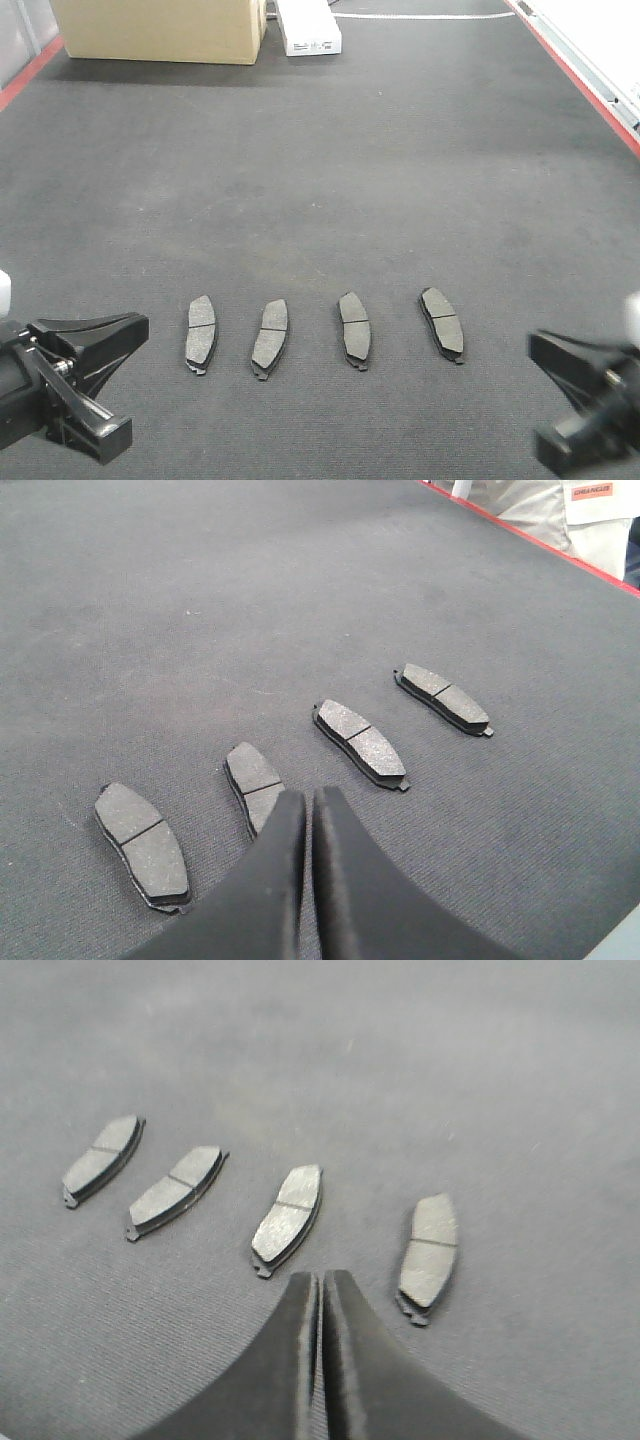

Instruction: Move and align brake pads A on conveyor

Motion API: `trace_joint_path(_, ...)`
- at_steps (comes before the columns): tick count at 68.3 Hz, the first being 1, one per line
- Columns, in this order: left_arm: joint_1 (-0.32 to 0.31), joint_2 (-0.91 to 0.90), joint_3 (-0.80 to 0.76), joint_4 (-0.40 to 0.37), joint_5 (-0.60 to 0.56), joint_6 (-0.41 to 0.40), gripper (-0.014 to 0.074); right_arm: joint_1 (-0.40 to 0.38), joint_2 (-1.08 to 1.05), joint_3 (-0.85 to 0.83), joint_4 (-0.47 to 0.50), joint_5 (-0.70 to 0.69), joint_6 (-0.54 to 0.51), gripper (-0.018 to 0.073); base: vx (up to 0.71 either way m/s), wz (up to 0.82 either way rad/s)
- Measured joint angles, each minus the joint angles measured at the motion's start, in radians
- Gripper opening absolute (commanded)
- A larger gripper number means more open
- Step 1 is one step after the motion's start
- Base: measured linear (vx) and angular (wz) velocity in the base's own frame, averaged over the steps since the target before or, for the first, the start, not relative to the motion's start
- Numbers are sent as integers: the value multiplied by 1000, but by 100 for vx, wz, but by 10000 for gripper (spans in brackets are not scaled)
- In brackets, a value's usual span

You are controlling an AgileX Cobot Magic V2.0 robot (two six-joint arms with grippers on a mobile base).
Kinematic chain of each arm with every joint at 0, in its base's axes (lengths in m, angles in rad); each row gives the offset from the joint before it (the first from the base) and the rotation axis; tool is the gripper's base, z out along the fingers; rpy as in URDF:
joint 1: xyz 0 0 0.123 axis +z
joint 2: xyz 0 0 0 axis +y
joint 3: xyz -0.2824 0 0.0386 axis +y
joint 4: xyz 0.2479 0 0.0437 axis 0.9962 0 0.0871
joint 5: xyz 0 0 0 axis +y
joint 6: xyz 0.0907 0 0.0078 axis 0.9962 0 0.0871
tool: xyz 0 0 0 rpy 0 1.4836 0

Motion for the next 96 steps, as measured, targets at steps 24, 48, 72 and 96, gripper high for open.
trace_joint_path(24, 0, 0, 0, 0, 0, 0, -6, 0, -173, 40, -4, 53, 0, -9, 0, 0)
trace_joint_path(48, 0, 0, 0, 0, 0, 0, -6, 0, -173, 40, -4, 56, 0, -9, 0, 0)
trace_joint_path(72, 0, -29, 0, 7, 4, 0, -6, 0, -173, 40, -4, 57, 0, -9, 0, 0)
trace_joint_path(96, 143, -439, 105, 69, 109, 0, -6, 0, -173, 40, -4, 57, 0, -9, 0, 0)
